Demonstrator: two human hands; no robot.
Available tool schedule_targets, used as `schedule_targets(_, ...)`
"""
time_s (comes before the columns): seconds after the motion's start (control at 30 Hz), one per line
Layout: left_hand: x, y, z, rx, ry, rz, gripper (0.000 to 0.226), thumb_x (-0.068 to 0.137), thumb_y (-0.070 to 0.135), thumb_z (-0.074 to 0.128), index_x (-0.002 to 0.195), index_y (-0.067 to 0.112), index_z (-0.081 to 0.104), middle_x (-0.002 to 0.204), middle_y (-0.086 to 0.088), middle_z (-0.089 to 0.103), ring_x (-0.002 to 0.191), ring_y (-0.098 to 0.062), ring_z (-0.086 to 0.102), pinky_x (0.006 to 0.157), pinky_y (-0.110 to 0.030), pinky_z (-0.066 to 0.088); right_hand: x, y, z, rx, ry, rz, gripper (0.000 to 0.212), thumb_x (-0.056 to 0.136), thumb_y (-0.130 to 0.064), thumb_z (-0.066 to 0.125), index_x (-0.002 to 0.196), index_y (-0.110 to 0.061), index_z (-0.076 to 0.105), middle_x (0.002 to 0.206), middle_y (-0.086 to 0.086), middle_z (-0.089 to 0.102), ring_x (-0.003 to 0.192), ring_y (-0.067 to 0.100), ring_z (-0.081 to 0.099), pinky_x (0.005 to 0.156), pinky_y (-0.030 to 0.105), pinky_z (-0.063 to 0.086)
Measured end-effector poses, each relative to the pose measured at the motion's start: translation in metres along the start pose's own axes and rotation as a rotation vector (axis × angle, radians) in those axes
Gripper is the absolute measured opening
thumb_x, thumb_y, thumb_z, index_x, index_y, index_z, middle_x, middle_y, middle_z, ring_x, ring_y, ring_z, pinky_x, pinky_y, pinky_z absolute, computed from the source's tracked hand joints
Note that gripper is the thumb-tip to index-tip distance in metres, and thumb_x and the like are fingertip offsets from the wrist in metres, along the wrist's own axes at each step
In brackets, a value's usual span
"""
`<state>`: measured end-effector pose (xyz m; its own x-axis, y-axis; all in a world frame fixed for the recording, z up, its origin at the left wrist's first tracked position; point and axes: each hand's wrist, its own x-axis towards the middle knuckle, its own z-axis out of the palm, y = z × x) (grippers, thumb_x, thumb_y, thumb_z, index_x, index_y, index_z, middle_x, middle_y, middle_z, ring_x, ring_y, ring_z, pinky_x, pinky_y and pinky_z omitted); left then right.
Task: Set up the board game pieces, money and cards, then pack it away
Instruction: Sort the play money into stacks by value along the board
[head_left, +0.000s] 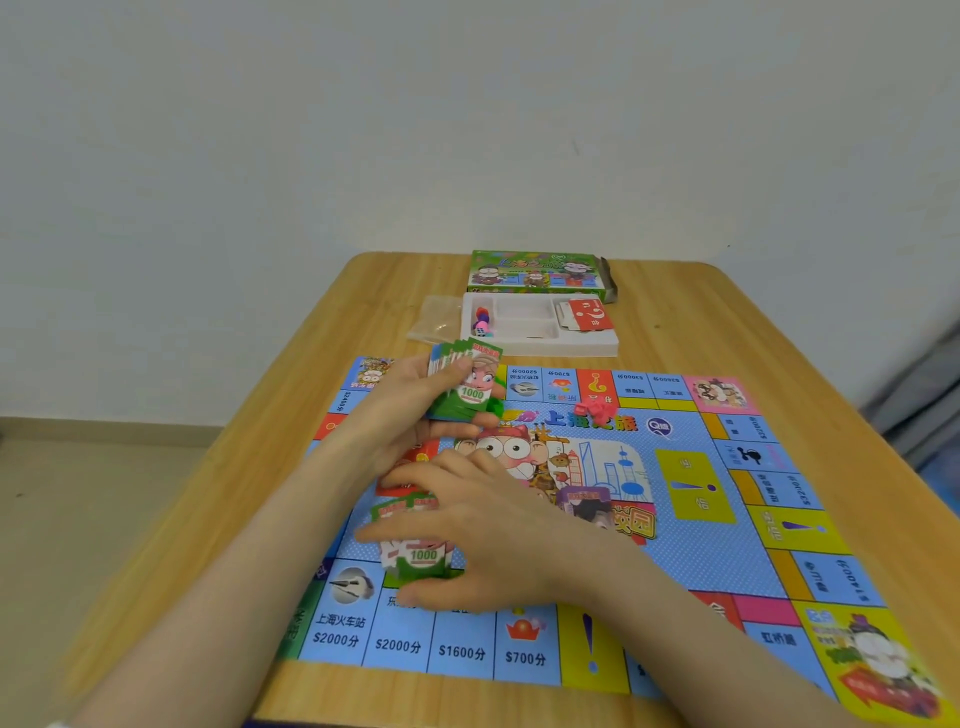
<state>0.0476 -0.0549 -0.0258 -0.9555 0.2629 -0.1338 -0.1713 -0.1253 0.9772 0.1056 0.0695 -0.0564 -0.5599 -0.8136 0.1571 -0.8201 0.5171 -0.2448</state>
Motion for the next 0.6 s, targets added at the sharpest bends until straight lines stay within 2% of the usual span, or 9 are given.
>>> schedule_targets(0.1,0.0006,-0.0004,-0.0007,0.0,0.006,0.0,0.018,0.096,0.021,0.051,0.105,0.01,0.062,0.088,-0.009,0.075,0.065,-0.02,0.071,0.051,-0.023,0.057,0.0011,-0.0016,0.0003,-0.003,-0.011,0.01,0.044,0.086,-0.046,0.061,0.127,-0.03,0.057,0.137,0.005,0.043,0.118,0.021,0.036,0.098,0.037,0.022)
schedule_targets(0.23,0.0007,-0.0002,-0.0005,-0.005,0.002,-0.002,0.016,0.096,0.02,0.051,0.102,0.01,0.063,0.086,-0.008,0.075,0.064,-0.02,0.071,0.049,-0.022,0.055,0.0022,-0.0013,0.0027,-0.008,0.036,0.043,0.04,0.084,-0.046,0.064,0.115,-0.022,0.059,0.128,0.005,0.047,0.107,0.019,0.038,0.095,0.036,0.028)
schedule_targets(0.43,0.0007,-0.0006,-0.0007,-0.009,0.002,-0.004,0.017,0.095,0.02,0.052,0.104,0.009,0.062,0.087,-0.009,0.075,0.065,-0.02,0.071,0.049,-0.022,0.055,0.0021,-0.002,0.0016,-0.028,0.025,0.04,0.049,0.084,-0.051,0.061,0.126,-0.027,0.055,0.129,0.008,0.045,0.11,0.023,0.039,0.095,0.036,0.027)
schedule_targets(0.6,0.001,-0.0006,-0.0006,-0.01,-0.005,-0.008,0.016,0.096,0.019,0.051,0.105,0.009,0.061,0.087,-0.008,0.075,0.064,-0.019,0.071,0.049,-0.022,0.055,0.002,-0.001,0.0032,-0.014,0.037,0.049,0.043,0.083,-0.052,0.063,0.112,-0.02,0.057,0.122,0.004,0.047,0.105,0.019,0.037,0.093,0.035,0.029)
